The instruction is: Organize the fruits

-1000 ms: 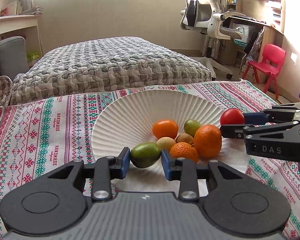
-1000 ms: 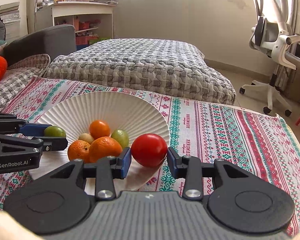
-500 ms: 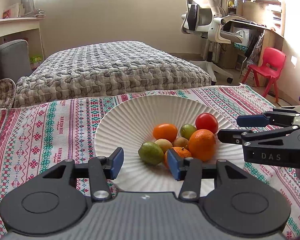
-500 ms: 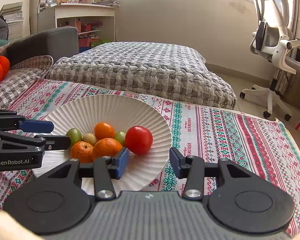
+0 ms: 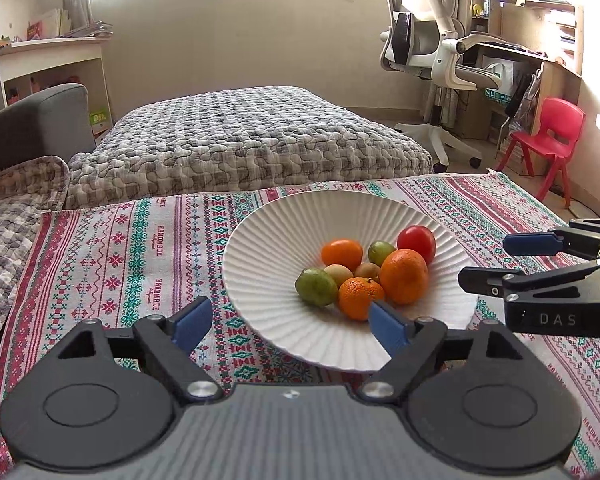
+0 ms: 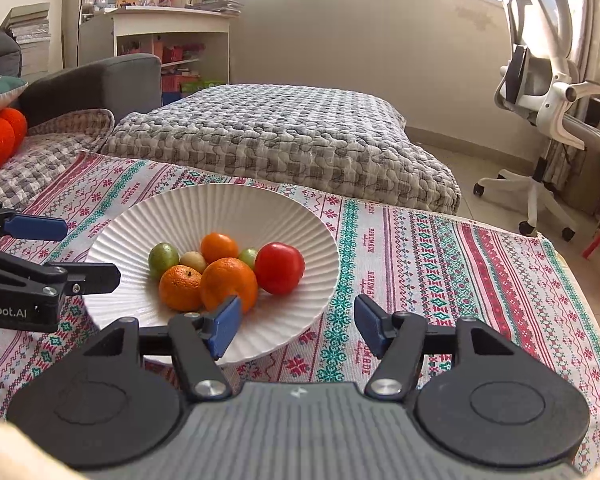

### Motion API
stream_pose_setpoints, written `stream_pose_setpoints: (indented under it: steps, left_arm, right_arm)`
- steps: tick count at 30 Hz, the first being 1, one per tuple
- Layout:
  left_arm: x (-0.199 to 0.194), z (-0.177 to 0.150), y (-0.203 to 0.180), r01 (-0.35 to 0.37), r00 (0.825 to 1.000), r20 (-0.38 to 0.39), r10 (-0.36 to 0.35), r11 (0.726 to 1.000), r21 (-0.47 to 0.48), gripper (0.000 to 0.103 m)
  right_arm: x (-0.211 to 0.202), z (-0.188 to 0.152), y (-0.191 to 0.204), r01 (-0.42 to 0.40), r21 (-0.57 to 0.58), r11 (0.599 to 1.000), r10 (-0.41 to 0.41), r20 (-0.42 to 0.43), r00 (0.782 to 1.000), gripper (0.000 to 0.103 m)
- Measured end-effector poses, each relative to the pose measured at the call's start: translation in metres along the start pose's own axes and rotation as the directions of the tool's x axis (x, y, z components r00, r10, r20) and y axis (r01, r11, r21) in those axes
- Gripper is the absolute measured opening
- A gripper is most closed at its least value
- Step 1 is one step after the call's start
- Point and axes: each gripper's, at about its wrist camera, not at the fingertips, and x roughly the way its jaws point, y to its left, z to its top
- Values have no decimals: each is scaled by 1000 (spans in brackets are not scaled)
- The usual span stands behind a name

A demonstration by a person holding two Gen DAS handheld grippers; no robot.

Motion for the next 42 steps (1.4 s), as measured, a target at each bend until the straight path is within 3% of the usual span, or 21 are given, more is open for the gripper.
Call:
stream_pose_setpoints:
  steps: [13,25,31,42]
  left_arm:
    - [-32,-19,-8,-72,996,-54,69,996,-44,96]
    - [-62,-43,-12,-105,986,-140,87,987,-123,96]
    - [-72,-54,-15,-143,974,-198,113,979,-144,97]
    - [-83,-61,-11,-204,962,-220,163,962,-179,97]
  right_arm:
    - [-29,-12,-1,19,73,997,-15,-55,998,71]
    - [-50,-36,8,74,131,989,-52,-167,985,80]
    - [-62,-43,21,84,128,988,-59,-184,981,89]
    - [-70,-42,36,99,102,990,-80,-180,980,101]
